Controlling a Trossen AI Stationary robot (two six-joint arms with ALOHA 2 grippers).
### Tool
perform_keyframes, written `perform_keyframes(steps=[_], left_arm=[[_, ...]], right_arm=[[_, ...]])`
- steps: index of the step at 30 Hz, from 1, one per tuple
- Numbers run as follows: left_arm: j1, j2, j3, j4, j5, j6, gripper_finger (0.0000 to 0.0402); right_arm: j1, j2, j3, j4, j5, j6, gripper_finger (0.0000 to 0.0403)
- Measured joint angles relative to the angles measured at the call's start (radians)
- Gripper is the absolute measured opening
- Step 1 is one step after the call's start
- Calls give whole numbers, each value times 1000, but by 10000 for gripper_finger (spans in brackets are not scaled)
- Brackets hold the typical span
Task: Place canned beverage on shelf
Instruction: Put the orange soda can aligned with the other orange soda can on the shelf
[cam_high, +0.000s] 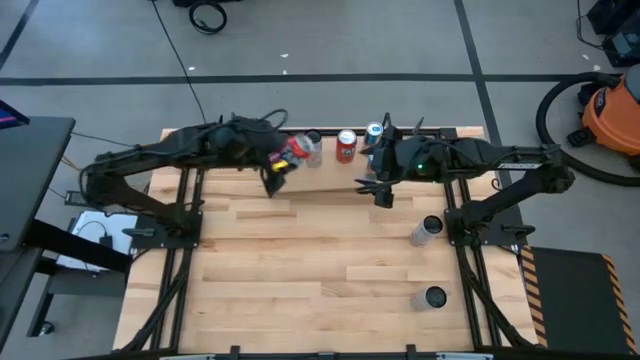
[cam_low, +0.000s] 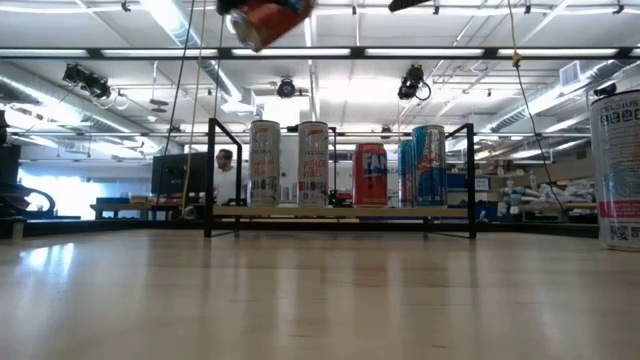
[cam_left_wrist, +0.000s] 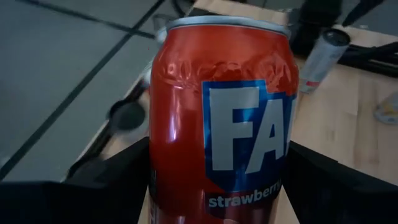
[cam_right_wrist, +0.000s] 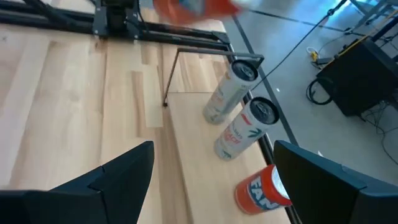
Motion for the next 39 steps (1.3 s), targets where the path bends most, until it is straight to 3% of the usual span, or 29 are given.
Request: perform_keyframes(steps=[5,11,20,29,31,39], left_arm=[[-48,-76,-23,-75,-118,-45,314],[-86,-185,-208,-14,-159,-126,314],[-91,-282,-593,490,-171,-137,314],[-79,-246,-961,1222,-177,-77,314],[-73,-217,-999,1344,-168,-74,314],[-62,-53,-1025,1532,-170,-4,314]], right_arm=[[-7,28,0,22,2,0,339],[-10,48,0,40,5,0,339],[-10,62,0,67,8,-8,339],[-10,62,0,72,24,2,339],[-10,62,0,75,27,2,339],[-10,62,0,108,28,4,339]])
